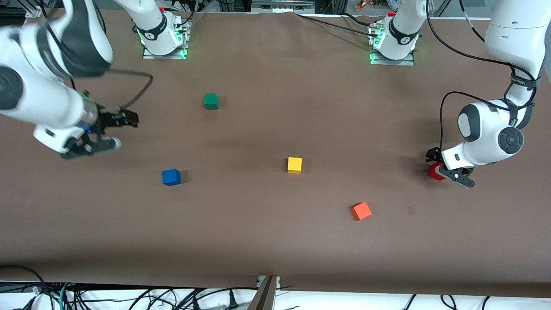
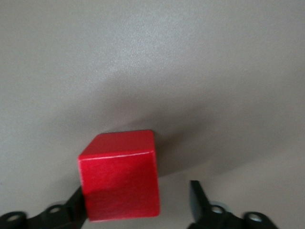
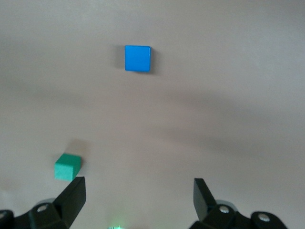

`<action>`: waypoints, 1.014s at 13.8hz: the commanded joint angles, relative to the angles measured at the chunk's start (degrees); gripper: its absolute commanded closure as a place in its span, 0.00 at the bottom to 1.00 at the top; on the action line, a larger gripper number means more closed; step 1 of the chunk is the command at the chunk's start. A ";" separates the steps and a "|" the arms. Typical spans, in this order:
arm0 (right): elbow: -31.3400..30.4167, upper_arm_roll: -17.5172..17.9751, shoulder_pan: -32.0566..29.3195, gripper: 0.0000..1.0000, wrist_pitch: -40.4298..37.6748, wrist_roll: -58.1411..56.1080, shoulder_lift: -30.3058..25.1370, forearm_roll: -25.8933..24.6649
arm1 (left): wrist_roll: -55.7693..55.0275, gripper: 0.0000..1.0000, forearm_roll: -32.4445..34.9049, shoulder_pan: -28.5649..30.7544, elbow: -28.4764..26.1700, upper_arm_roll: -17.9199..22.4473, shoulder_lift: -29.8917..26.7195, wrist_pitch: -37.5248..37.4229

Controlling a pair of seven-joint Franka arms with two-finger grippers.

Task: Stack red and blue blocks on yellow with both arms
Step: 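Grasp the red cube with the left gripper while the right gripper grasps the blue cube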

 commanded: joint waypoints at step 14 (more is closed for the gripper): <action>-6.42 0.16 1.28 0.10 42.46 -0.32 22.45 0.53 | -62.54 1.00 0.95 -12.76 22.16 -25.97 -2.66 -20.13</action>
